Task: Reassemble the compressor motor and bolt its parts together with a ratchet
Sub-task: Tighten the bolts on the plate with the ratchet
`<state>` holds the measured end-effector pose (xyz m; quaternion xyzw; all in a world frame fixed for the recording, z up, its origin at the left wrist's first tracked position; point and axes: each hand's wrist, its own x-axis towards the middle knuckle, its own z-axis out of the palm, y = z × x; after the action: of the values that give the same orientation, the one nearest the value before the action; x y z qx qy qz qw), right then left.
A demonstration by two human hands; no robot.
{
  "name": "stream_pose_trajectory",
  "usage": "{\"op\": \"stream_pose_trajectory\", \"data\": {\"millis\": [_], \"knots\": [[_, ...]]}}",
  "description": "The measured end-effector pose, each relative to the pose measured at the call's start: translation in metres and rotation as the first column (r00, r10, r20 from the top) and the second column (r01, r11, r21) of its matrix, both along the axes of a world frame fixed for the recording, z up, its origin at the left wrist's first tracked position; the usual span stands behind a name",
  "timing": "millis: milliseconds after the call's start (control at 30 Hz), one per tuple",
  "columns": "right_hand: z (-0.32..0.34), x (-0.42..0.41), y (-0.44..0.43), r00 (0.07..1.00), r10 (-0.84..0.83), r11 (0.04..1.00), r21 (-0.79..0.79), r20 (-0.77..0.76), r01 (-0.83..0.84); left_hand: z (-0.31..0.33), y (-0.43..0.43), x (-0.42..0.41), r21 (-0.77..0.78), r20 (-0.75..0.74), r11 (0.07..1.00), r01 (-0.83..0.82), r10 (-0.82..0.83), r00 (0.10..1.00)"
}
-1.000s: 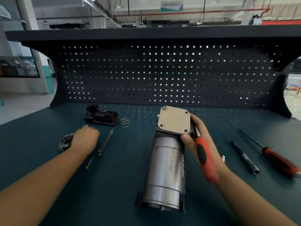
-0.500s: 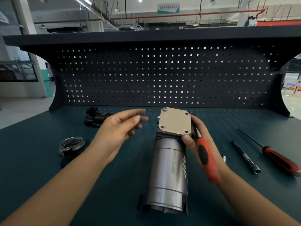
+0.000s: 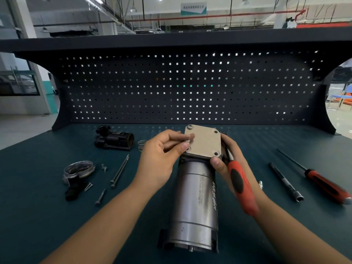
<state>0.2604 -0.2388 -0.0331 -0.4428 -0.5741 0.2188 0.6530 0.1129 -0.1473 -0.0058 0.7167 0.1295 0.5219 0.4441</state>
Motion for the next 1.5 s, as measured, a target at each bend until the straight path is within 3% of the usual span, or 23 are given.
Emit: {"op": "stream_pose_trajectory", "data": {"millis": [300, 433, 567, 633, 833, 1067, 1233, 1500], "knots": [[-0.002, 0.002, 0.003, 1.0, -0.003, 1.0, -0.011, -0.027, 0.003, -0.005, 0.006, 0.003, 0.228, 0.07, 0.94, -0.252, 0.243, 0.968], [-0.002, 0.002, 0.003, 1.0, 0.004, 1.0, -0.006, -0.03, -0.004, -0.006, 0.005, 0.003, 0.253, 0.076, 0.924, -0.288, 0.277, 0.958], [-0.003, 0.003, 0.003, 1.0, 0.008, 1.0, -0.007, -0.025, -0.008, -0.004, 0.003, 0.0, 0.436, 0.087, 0.825, -0.36, 0.36, 0.929], [-0.003, 0.003, 0.003, 1.0, 0.009, 1.0, -0.003, -0.022, -0.009, -0.004, 0.003, -0.001, 0.398, 0.098, 0.843, -0.363, 0.355, 0.93], [-0.002, 0.003, 0.002, 1.0, 0.014, 1.0, 0.004, -0.017, -0.013, -0.006, -0.001, 0.002, 0.088, 0.087, 0.956, -0.281, 0.274, 0.958], [-0.003, 0.003, 0.002, 1.0, 0.014, 1.0, -0.003, -0.01, -0.014, -0.004, -0.003, 0.002, 0.101, 0.052, 0.93, -0.353, 0.349, 0.936], [-0.003, 0.003, 0.003, 1.0, 0.018, 1.0, -0.001, -0.017, -0.018, -0.004, -0.005, -0.002, 0.251, 0.051, 0.878, -0.407, 0.408, 0.912], [-0.003, 0.004, 0.002, 0.999, 0.019, 1.0, -0.009, -0.027, -0.02, -0.004, -0.005, -0.006, 0.525, 0.088, 0.706, -0.475, 0.51, 0.856]]}}
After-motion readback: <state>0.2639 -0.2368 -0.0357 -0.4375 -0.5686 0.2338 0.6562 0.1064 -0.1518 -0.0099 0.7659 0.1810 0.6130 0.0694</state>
